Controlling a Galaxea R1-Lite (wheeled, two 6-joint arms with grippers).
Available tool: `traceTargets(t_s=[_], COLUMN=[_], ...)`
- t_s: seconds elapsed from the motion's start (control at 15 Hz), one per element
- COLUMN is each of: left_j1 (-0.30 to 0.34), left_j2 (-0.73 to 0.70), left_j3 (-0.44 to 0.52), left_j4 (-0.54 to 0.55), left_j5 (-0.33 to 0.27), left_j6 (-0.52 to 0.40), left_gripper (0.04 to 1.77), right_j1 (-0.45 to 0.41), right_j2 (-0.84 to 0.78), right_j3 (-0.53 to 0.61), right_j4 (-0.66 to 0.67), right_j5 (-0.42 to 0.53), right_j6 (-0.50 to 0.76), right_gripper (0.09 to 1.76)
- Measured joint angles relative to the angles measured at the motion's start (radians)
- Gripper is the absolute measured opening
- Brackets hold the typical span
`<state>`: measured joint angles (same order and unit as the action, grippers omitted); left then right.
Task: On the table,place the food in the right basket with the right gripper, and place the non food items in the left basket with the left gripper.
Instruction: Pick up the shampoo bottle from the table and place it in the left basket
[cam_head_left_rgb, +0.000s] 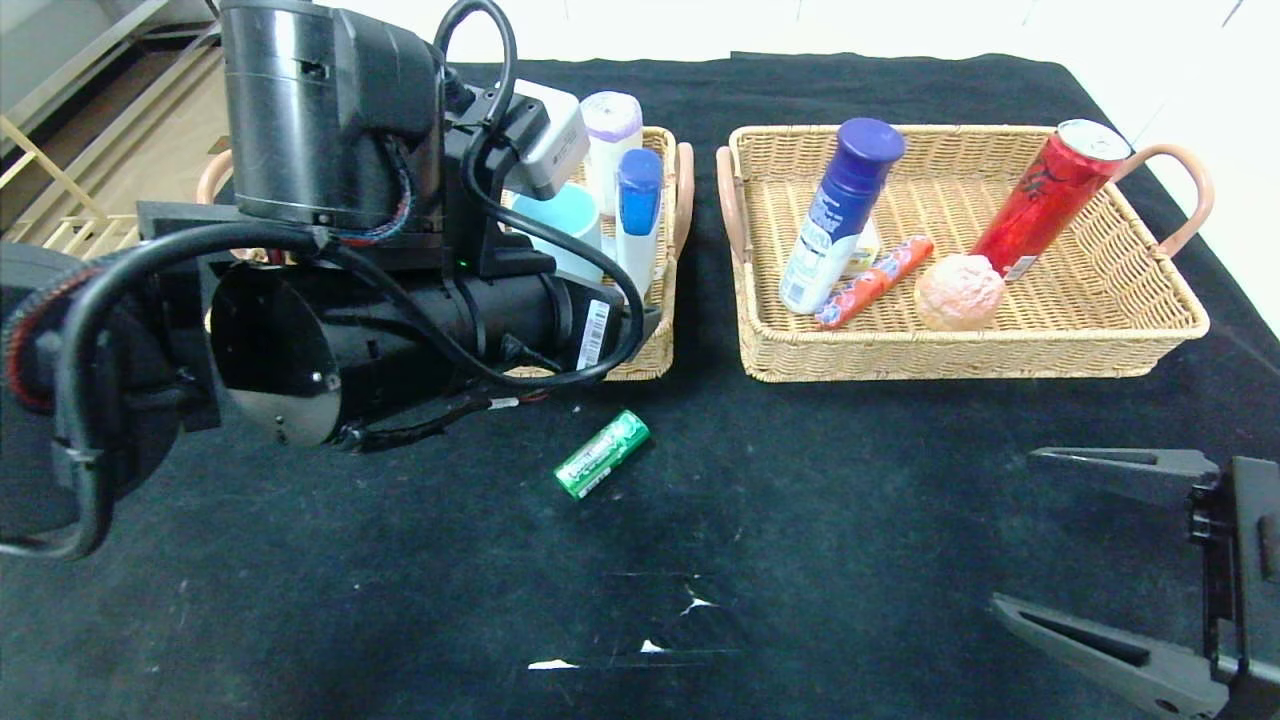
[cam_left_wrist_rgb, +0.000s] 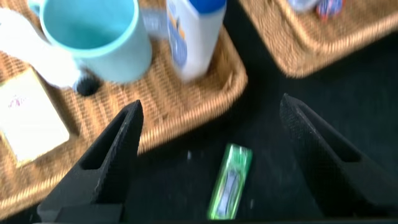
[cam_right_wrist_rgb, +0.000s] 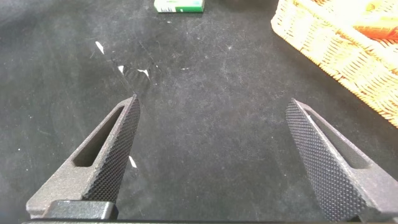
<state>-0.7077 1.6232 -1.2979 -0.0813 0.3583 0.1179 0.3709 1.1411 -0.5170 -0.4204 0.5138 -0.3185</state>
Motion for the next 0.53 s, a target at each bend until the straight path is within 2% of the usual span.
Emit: traceTargets(t_s=[0.2, 0.53], left_j1=[-0.016, -0.020], left_j2=[-0.033, -0.039], left_j3=[0.018, 0.040], left_j4=[0.062, 0.213], left_j5=[-0.004, -0.050], left_j6=[-0.001, -0.014], left_gripper=[1.64, 1.68], right_j1=[0.000, 0.001], right_j2=[-0.001, -0.006], right_j3=[0.003, 0.005], right_j4=[0.000, -0.001], right_j5=[0.000, 0.002], right_j6=[0.000, 0.001], right_gripper=[1.71, 1.71])
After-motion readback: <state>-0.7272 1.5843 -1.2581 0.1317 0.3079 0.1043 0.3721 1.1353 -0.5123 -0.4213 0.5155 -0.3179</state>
